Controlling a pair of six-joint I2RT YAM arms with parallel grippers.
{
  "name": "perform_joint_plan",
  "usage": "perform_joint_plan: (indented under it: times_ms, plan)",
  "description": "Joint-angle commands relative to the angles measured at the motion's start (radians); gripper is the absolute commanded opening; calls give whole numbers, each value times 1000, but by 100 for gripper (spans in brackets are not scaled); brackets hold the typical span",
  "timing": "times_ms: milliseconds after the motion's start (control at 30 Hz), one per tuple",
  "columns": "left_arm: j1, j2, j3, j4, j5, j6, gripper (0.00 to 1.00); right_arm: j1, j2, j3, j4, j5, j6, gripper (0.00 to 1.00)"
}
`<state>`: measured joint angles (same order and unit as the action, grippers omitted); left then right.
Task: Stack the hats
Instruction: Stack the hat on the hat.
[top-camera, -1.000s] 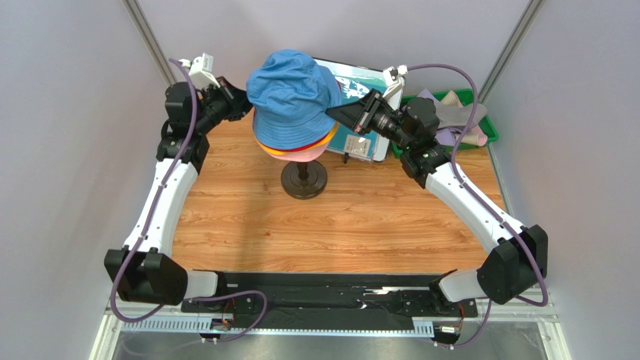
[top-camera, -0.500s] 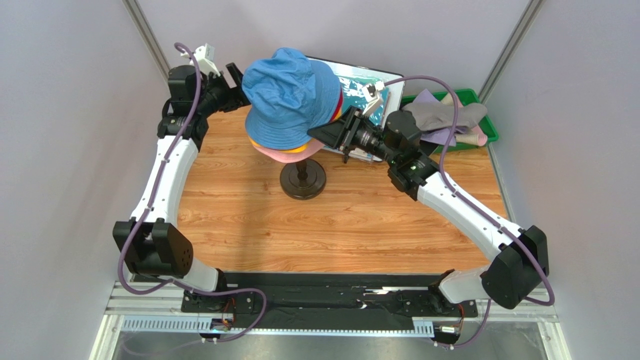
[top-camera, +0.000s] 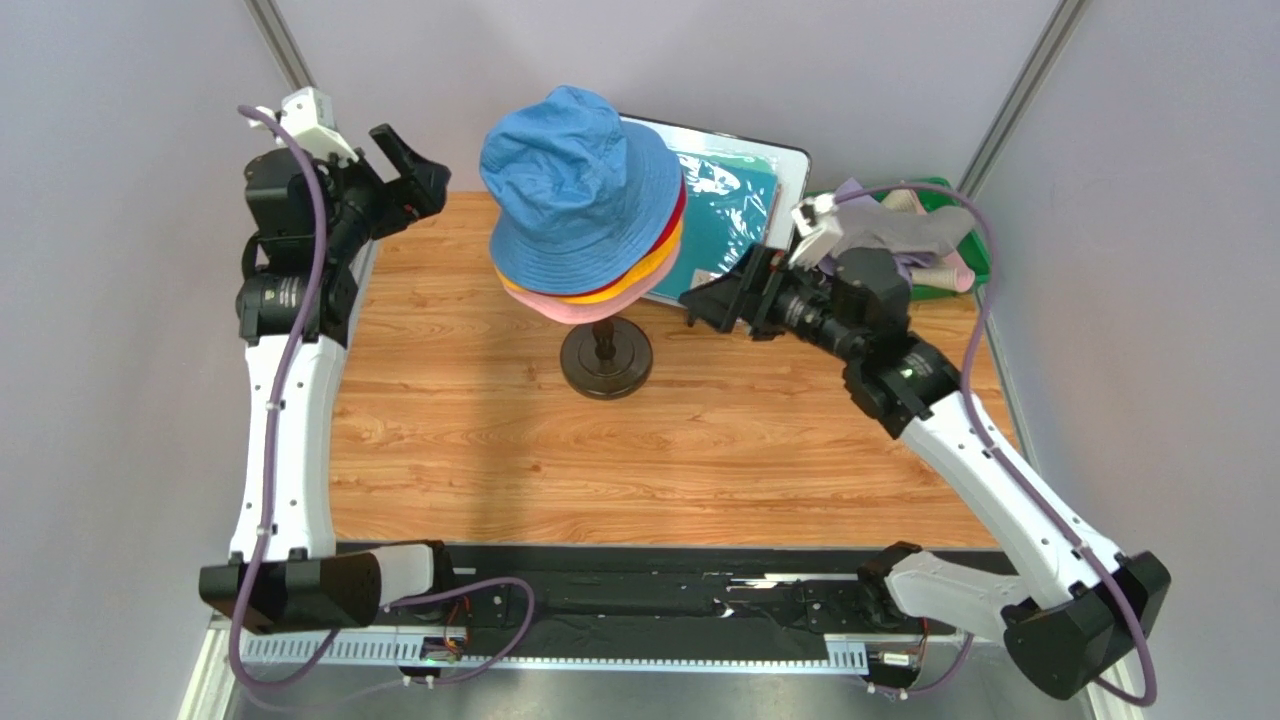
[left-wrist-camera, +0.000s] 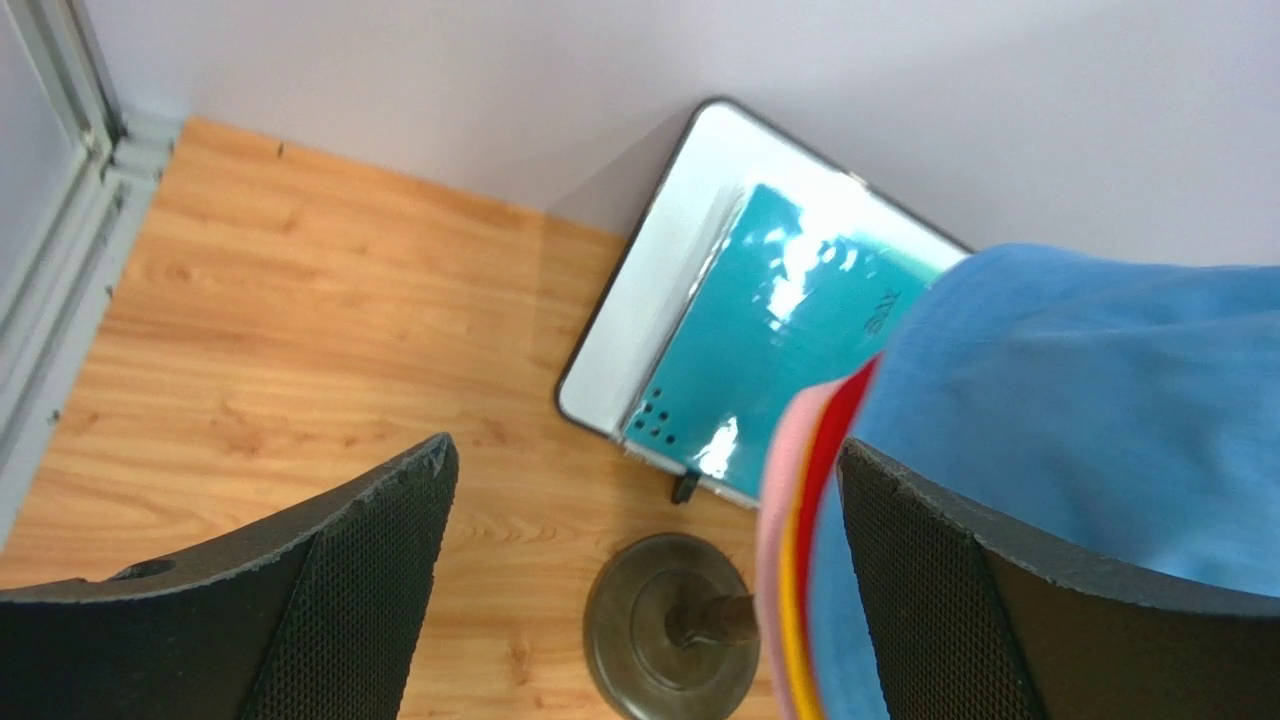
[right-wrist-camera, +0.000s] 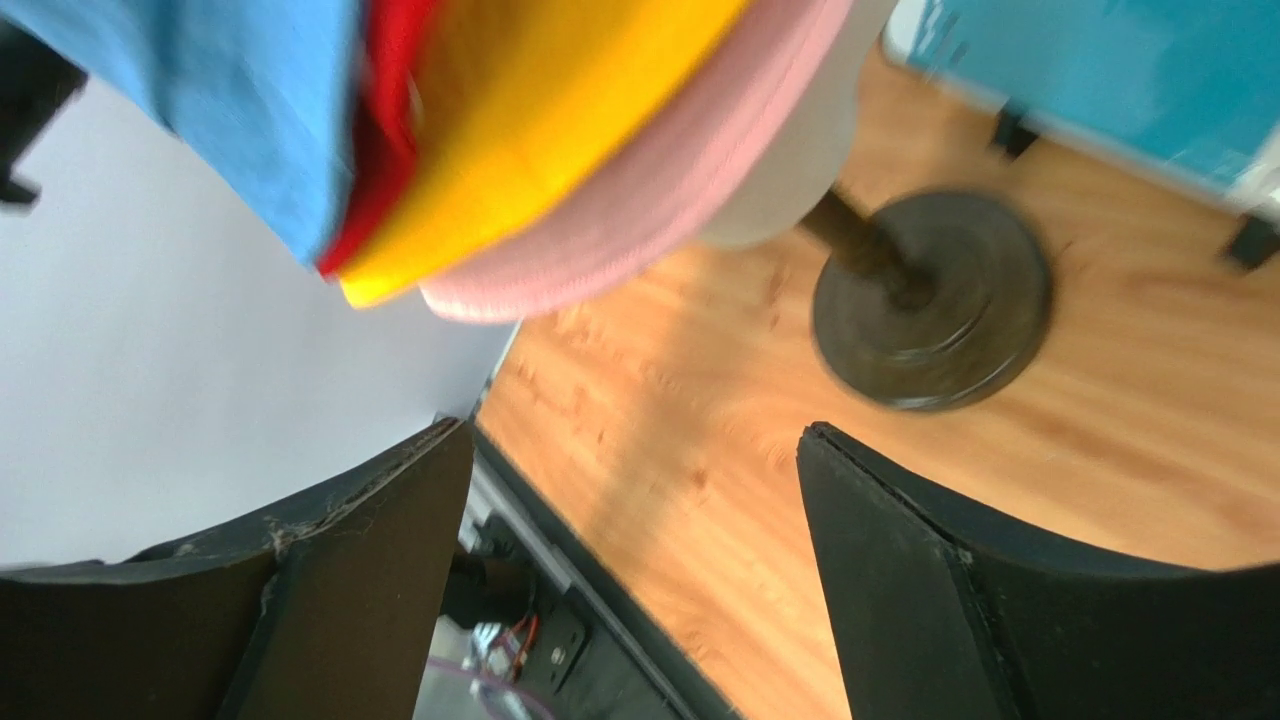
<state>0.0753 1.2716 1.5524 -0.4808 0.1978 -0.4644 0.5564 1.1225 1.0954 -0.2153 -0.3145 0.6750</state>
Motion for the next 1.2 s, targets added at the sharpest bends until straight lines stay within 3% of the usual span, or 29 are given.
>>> perform_joint_plan:
  times_ms: [0, 200, 400, 733, 1167]
  plan:
    - [-49, -90, 72, 7, -40, 56, 99, -91, -26, 140, -15, -24, -74, 84]
    - [-248, -112, 161, 41, -51, 125, 99, -151, 103, 302, 111, -130, -34, 77]
    - [-331, -40, 210, 57, -17, 139, 99, -185, 273, 422, 261, -219, 57, 77]
    - [-376, 49, 227, 105, -8, 141, 99, -190, 430, 498, 428, -324, 130, 76]
    - [-384, 61, 199, 110, -17, 147, 96, -188, 405, 495, 431, -296, 89, 74]
